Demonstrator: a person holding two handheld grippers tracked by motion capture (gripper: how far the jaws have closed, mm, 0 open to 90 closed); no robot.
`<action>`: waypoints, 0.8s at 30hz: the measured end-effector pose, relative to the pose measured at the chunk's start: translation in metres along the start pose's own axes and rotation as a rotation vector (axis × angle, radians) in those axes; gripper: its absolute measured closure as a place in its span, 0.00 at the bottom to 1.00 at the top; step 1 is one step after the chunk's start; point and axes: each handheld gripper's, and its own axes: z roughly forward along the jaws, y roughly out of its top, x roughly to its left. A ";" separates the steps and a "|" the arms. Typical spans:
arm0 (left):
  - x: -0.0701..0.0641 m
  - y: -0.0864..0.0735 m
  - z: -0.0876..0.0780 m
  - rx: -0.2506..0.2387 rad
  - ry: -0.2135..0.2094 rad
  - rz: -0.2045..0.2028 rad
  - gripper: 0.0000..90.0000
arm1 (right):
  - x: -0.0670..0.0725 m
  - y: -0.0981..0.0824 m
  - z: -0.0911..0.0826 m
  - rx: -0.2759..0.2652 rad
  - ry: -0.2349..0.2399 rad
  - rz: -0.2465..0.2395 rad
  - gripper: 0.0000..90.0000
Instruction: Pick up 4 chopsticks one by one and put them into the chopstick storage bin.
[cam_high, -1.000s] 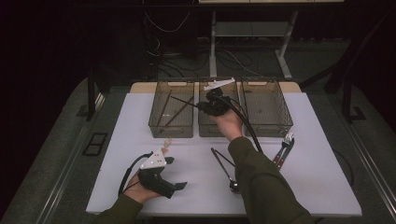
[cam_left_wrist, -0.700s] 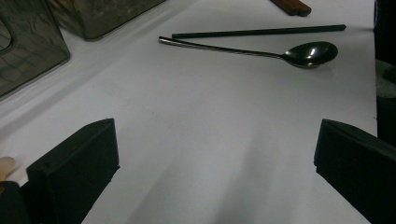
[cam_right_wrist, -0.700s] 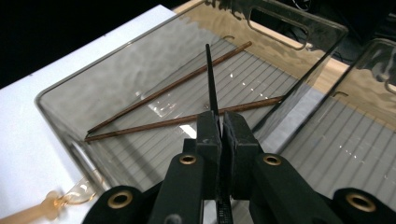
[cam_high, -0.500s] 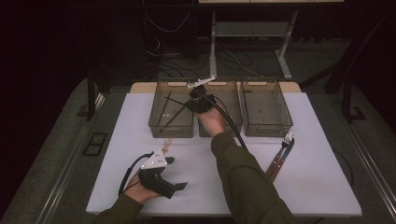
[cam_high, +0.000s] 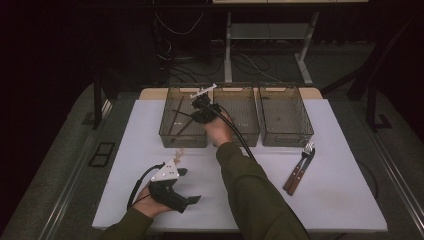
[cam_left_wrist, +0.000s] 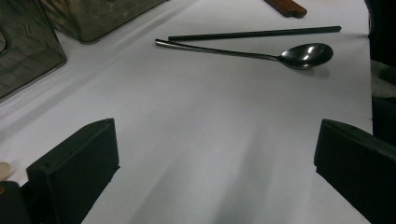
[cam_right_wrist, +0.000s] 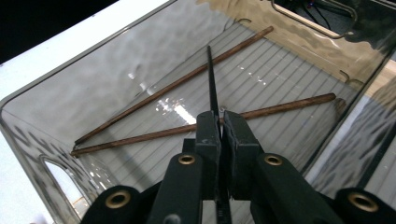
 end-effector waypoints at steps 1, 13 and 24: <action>0.000 0.000 0.000 0.001 -0.001 0.001 0.00 | 0.000 0.000 -0.001 -0.002 -0.002 -0.002 0.85; 0.001 0.000 -0.001 -0.003 -0.002 -0.002 0.00 | -0.010 0.000 -0.025 -0.045 0.069 0.015 0.57; 0.001 0.000 -0.001 -0.017 0.006 -0.008 0.00 | -0.024 -0.022 -0.065 -0.096 0.112 0.004 0.43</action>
